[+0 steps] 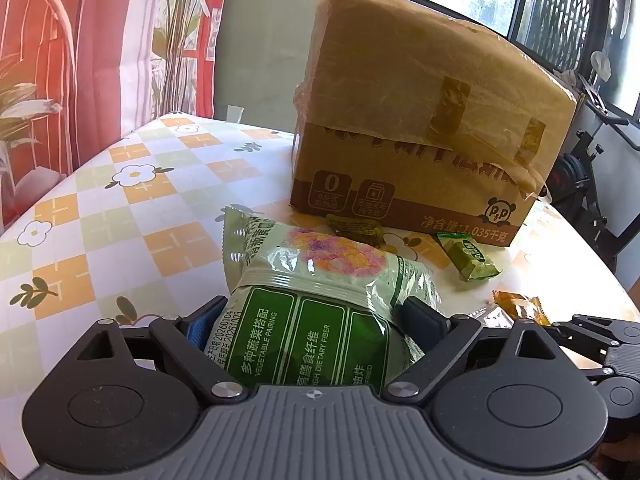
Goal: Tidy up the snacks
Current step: 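Grasp the green cracker bag with the left tool while the right tool grasps the square cracker, then carry the green bag with the left tool while the right tool carries the cracker to the box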
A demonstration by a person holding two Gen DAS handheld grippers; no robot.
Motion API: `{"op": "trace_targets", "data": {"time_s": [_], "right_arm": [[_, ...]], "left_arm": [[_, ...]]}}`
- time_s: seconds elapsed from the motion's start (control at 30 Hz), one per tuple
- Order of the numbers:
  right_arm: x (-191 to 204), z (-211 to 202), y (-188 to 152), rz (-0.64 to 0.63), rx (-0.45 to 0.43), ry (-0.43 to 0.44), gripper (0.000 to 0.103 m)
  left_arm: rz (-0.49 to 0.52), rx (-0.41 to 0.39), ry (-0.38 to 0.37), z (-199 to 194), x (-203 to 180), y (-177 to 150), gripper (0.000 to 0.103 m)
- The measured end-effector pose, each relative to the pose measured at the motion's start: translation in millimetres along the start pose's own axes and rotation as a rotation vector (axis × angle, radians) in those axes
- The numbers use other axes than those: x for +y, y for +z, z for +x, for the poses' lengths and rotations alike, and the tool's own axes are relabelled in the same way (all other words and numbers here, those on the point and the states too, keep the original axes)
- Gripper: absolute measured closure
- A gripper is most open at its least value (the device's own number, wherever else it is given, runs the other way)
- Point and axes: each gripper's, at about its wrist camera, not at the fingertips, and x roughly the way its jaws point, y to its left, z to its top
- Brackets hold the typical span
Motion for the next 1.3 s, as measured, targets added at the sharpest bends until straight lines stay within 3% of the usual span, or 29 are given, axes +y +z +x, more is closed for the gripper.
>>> {"op": "trace_targets", "data": {"time_s": [0.07, 0.2, 0.37, 0.6, 0.7, 0.93, 1.07, 1.3], "right_arm": [[-1, -4, -3, 0.014, -0.011, -0.011, 0.046], [0, -15, -6, 0.013, -0.063, -0.003, 0.046], [11, -19, -9, -0.044, -0.037, 0.009, 0.046], [12, -13, -9, -0.048, -0.012, 0.022, 0.048], [7, -11, -8, -0.036, -0.012, 0.042, 0.054], [11, -14, -10, -0.055, -0.039, 0.071, 0.055], [2, -19, -11, 0.005, -0.084, 0.061, 0.055], [-13, -27, -8, 0.1, -0.135, 0.053, 0.055]], "left_arm": [[-0.004, 0.001, 0.001, 0, 1, 0, 0.008], [-0.002, 0.0, 0.004, 1, 1, 0, 0.008], [0.007, -0.003, 0.013, 0, 0, 0, 0.008], [0.032, -0.013, 0.024, -1, -4, -1, 0.008], [0.037, -0.02, 0.025, -3, -5, -1, 0.009], [0.018, -0.055, -0.016, -9, 0, 0, 0.018], [0.034, -0.096, 0.007, -16, -2, 3, 0.019], [0.087, -0.258, 0.05, -43, -11, 21, 0.019]]}}
